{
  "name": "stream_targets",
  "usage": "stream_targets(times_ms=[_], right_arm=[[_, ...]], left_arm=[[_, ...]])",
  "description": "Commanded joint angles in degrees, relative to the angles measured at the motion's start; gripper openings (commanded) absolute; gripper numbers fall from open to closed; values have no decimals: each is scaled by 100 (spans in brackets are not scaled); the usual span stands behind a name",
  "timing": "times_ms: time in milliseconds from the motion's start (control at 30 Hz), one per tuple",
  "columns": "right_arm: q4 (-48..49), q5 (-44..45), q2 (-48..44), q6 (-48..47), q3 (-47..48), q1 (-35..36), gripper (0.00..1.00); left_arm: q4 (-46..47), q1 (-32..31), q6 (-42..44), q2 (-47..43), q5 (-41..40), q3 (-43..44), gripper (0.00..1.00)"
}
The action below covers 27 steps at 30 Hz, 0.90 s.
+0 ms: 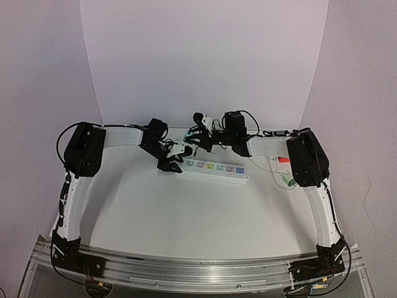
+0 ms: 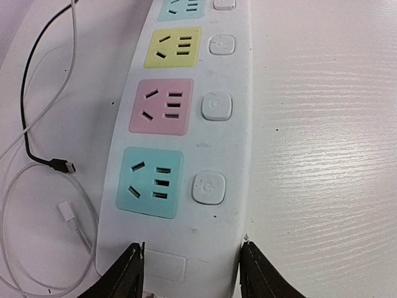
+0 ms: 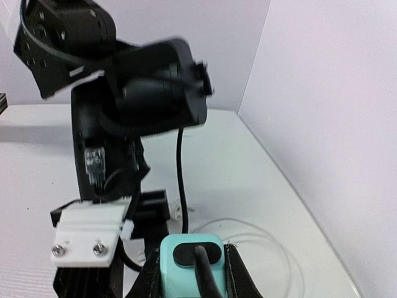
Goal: Pull the plug off the socket
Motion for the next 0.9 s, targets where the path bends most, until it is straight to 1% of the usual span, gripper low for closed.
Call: stream_targets(times_ms=[0,133,200,300,367,500,567,633,700,800,867], right_arm=[[611,-225,-576,69,-110,-1,0],[598,115,-800,58,-379,-74,0],[518,514,-938,171,-496,-131,0],[-14,853,-1251,600,-548,-262,0],[-787,851,-1499,1124,-456,-401,0],[-2273,459,-1900,2013,-377,-841,0],[-2954,287,-2148,2479,-518,-1053,0],[-3408,30,-2390,2838,-829,-1360,0],[-4181,-127,-2619,2826,-1086,-1624,0],[-5618,-31,-2746,2195,-1345,-1874,0],[-6270,-27,-2755,1822,-1593,-2026,0]], left_arm=[[-868,-27,-115,373,-460,-220,52],[-884,-25,-148,376,-449,-168,52],[-936,-31,-188,378,-413,-123,53],[-1065,-27,-260,373,-314,-7,53],[-1235,-31,-362,368,-181,182,54],[-1490,-23,-602,382,189,706,55],[-1575,-19,-738,387,319,920,56],[-1643,-20,-844,404,473,1164,56],[-1686,-9,-986,419,597,1354,57],[-1622,37,-1270,460,749,1584,61],[-1516,82,-1502,492,835,1684,63]])
